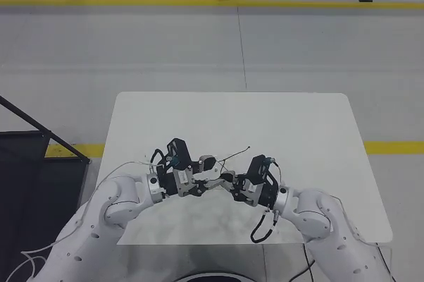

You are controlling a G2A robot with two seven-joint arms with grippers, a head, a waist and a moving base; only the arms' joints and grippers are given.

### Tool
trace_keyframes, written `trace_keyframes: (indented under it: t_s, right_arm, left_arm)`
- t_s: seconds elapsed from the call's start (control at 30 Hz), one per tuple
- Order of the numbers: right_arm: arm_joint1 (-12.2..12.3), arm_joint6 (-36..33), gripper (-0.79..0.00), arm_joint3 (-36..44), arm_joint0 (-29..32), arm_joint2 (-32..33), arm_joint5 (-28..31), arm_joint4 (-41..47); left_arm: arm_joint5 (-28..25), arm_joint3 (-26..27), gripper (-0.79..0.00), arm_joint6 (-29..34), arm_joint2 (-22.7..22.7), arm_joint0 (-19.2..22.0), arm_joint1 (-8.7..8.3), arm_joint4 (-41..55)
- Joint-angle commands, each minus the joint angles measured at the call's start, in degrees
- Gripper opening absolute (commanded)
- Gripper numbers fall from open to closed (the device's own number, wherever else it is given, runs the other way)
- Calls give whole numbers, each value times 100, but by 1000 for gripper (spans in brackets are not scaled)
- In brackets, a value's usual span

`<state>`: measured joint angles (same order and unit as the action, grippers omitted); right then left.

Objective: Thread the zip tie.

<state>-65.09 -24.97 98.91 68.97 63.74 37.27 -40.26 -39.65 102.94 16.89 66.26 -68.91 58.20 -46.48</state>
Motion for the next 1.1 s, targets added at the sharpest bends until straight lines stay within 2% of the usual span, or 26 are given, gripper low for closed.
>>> trace_keyframes:
  t_s: [0.0, 0.2, 0.43, 0.8, 0.83, 0.9, 1.07]
  right_arm:
    - [2, 9, -785, -8, 4, 6, -2, 45]
    - [20, 14, -785, -80, 13, 76, 100, 298]
    - [42, -71, -785, -101, 3, 88, 283, 459]
    - [95, -272, -785, -308, -123, 52, 1131, 1003]
    - [103, -272, -785, -314, -134, 95, 1086, 954]
    - [109, -229, -785, -195, -95, 179, 629, 539]
    - [74, 267, -785, 410, 185, 71, -565, -888]
  left_arm:
    - [-9, 1, 0, 10, 14, -4, -1, 8]
    - [-29, -72, -3, -13, 103, -65, -12, -9]
    - [-56, -91, -77, -77, 239, -150, -27, 26]
    - [-76, -171, -89, -174, 396, -218, -36, 173]
    - [-101, -181, -111, -179, 415, -230, -39, 196]
    - [-149, -182, -135, -189, 452, -258, -45, 227]
    - [-276, -154, -114, -167, 498, -325, -56, 363]
